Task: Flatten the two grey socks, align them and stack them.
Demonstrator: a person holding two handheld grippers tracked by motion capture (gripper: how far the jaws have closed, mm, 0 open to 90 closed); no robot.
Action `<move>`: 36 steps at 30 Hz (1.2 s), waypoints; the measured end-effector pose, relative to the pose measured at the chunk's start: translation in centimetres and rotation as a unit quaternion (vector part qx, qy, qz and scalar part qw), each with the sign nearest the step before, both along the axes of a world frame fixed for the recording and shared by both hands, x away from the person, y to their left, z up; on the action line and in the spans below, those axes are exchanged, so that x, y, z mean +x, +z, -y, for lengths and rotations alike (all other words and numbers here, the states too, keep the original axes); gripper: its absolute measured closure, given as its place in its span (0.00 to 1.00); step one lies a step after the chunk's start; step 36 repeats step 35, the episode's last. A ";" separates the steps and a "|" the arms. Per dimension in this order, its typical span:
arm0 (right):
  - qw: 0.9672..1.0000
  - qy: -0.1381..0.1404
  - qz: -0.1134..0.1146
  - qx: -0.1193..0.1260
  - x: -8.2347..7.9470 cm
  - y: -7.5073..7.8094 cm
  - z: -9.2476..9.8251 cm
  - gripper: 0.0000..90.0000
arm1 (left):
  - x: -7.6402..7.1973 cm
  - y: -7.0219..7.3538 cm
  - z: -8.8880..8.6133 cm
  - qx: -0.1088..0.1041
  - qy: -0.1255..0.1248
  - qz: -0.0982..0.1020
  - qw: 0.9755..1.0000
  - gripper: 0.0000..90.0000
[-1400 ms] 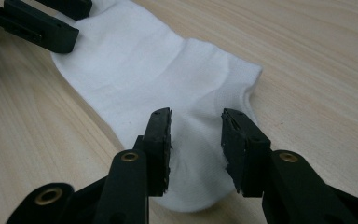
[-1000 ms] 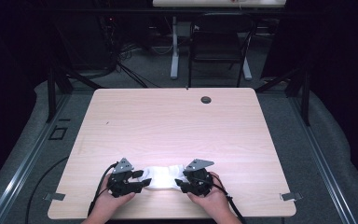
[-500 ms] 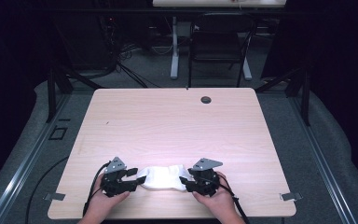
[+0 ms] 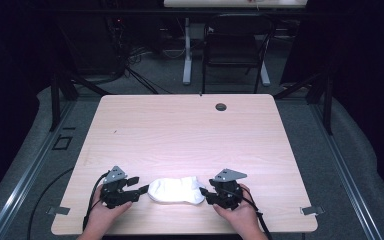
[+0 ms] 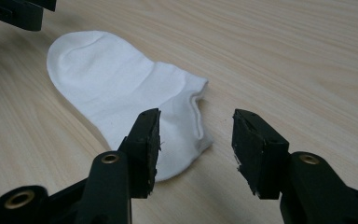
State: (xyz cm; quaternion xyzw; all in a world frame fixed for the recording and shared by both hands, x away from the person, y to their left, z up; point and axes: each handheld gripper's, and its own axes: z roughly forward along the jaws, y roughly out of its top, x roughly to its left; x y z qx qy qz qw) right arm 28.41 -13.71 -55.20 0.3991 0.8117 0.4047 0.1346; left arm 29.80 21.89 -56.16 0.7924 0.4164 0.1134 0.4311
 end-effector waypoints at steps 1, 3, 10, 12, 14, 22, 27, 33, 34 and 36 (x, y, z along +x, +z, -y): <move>1.000 -0.002 0.000 0.001 0.0 0.0 0.1 0.57 | 0.1 0.0 -0.1 -0.001 0.001 0.002 1.000 0.49; 1.000 -0.006 0.001 0.003 0.0 0.0 0.2 0.57 | 0.2 -0.1 -0.2 0.001 0.002 0.004 1.000 0.49; 1.000 -0.023 -0.002 0.007 0.1 -0.6 1.2 0.57 | 0.5 -0.4 -0.6 0.006 0.014 -0.003 1.000 0.48; 1.000 -0.025 0.000 0.006 0.2 -0.7 1.2 0.57 | 0.6 -0.5 -0.6 0.006 0.014 -0.003 1.000 0.48; 1.000 -0.029 -0.005 -0.001 0.5 -1.4 1.3 0.56 | 0.7 -0.6 -0.7 0.004 0.017 -0.002 1.000 0.48; 0.999 -0.045 -0.003 0.010 1.0 -2.0 1.9 0.51 | 1.0 -0.9 -0.6 0.009 0.019 -0.003 1.000 0.47; 0.999 -0.045 0.000 0.013 1.0 -2.0 1.9 0.51 | 0.9 -1.0 -0.4 0.015 0.017 0.000 1.000 0.46; 0.999 -0.046 -0.001 0.014 1.1 -2.1 1.9 0.50 | 1.0 -1.0 -0.4 0.017 0.015 0.004 1.000 0.43; 0.999 -0.046 -0.001 0.013 1.1 -2.1 2.0 0.50 | 1.0 -1.0 -0.4 0.017 0.014 0.005 1.000 0.43; 0.999 -0.047 0.000 0.013 1.1 -2.1 2.0 0.50 | 1.0 -1.0 -0.4 0.017 0.014 0.005 1.000 0.43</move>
